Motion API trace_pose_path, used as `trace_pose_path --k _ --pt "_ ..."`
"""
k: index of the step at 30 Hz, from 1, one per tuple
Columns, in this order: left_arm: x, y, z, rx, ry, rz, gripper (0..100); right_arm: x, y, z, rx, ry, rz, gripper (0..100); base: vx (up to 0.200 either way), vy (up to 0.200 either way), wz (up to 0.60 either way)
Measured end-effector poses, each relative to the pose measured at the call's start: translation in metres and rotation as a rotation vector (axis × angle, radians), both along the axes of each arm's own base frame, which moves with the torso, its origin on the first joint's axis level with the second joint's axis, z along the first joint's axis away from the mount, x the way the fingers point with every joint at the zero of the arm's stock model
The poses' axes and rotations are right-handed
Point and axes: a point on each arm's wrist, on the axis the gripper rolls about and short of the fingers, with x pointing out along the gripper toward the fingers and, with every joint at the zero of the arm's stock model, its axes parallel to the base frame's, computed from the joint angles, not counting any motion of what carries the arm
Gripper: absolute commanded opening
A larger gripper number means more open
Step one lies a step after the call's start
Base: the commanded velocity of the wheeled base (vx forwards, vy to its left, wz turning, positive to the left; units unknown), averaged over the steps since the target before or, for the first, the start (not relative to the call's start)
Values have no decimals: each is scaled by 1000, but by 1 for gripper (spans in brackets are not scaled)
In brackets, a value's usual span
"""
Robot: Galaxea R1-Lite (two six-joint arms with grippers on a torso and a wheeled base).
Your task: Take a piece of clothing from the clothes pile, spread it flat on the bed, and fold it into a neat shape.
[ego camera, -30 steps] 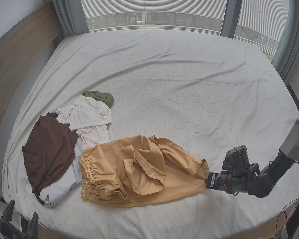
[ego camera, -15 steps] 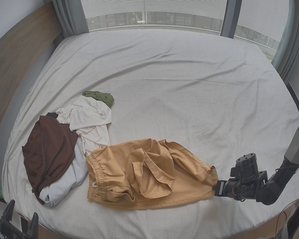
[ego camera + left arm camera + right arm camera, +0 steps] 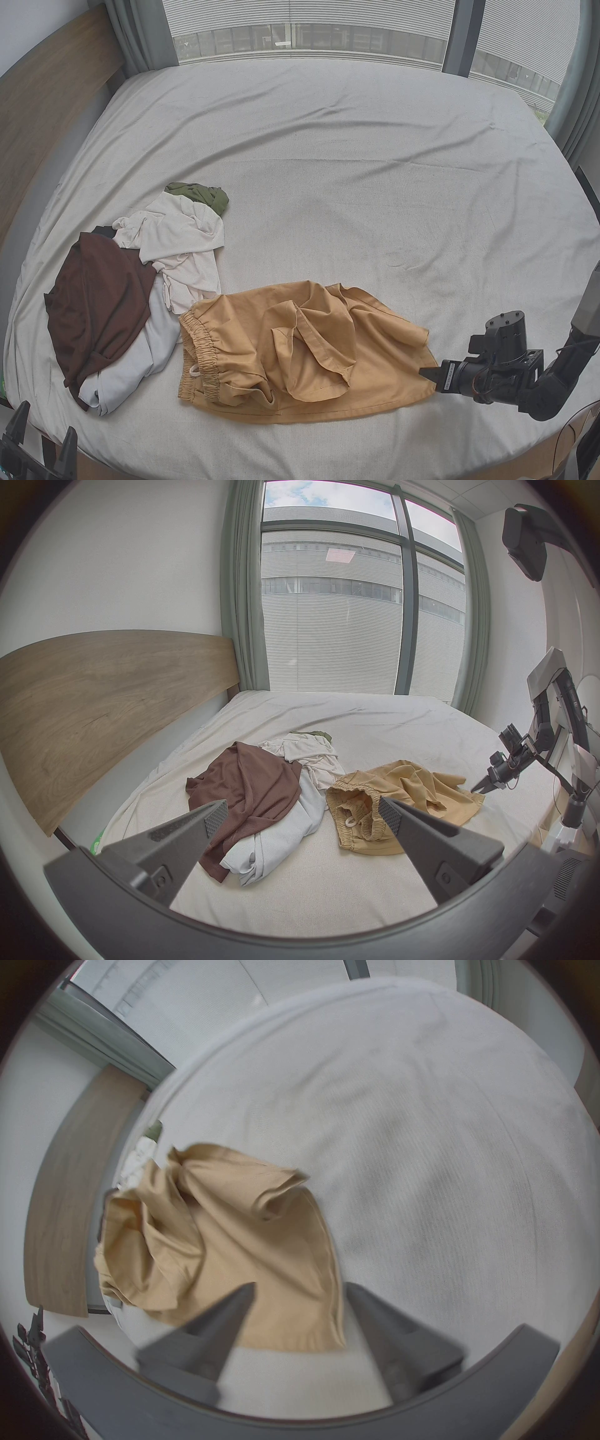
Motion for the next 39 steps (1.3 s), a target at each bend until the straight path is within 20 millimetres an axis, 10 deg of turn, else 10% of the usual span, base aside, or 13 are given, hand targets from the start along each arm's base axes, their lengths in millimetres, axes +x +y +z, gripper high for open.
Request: trace_pose_path --k 15,25,39 --pt "0 0 5 -3 -42 -11 100 -33 42 53 150 -376 287 100 0 0 0" --pt "-11 1 66 -144 -190 -180 100 -45 73 68 230 -447 412 100 0 0 0" --pt "55 -14 124 -354 10 -550 100 -35 79 86 337 -561 457 100 0 0 0"
